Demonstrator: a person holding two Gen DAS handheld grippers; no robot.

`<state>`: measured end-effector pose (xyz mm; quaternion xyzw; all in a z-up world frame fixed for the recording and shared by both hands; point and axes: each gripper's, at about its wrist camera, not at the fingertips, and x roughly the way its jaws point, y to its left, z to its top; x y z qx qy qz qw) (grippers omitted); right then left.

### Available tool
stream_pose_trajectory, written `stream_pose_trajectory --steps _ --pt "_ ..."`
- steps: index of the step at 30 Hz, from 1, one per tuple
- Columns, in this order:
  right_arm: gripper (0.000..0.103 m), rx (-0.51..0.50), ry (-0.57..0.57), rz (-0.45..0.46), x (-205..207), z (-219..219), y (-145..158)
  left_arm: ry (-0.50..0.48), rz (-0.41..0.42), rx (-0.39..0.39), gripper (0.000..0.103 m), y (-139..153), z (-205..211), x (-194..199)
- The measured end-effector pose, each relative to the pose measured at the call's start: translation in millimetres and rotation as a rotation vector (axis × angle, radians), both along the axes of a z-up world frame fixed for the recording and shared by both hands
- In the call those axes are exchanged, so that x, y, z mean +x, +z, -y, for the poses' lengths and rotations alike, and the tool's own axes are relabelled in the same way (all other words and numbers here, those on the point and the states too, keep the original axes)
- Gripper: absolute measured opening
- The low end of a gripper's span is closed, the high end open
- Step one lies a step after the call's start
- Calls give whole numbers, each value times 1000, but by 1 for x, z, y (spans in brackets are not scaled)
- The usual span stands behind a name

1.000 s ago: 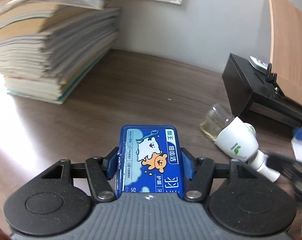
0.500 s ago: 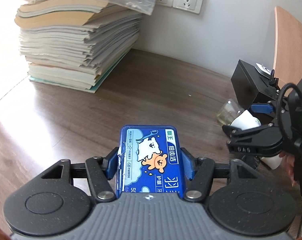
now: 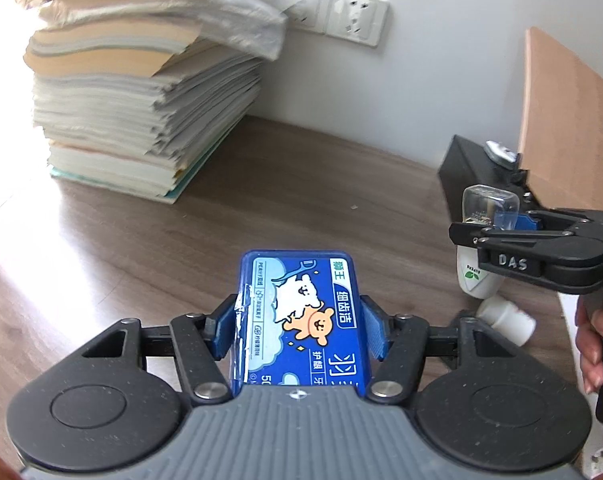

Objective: Organize rigid objects
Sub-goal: 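Lift the tin and diffuser and carry both over the white box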

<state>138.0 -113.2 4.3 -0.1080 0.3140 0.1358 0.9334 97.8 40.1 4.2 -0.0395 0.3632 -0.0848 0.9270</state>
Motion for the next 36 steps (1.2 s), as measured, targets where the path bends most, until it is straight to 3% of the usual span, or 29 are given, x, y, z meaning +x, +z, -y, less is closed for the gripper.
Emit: stream_pose_trajectory --steps 5,16,28,36 --pt "49 64 -55 46 -35 20 30 -56 39 3 63 13 24 -10" --pt "49 94 -250 96 -131 91 71 -227 90 -16 63 37 99 -54" --pt "49 81 -491 96 -227 194 73 -422 113 -14 63 38 204 -104" --pt "49 90 -566 131 -266 249 75 -482 130 2 63 30 256 -118"
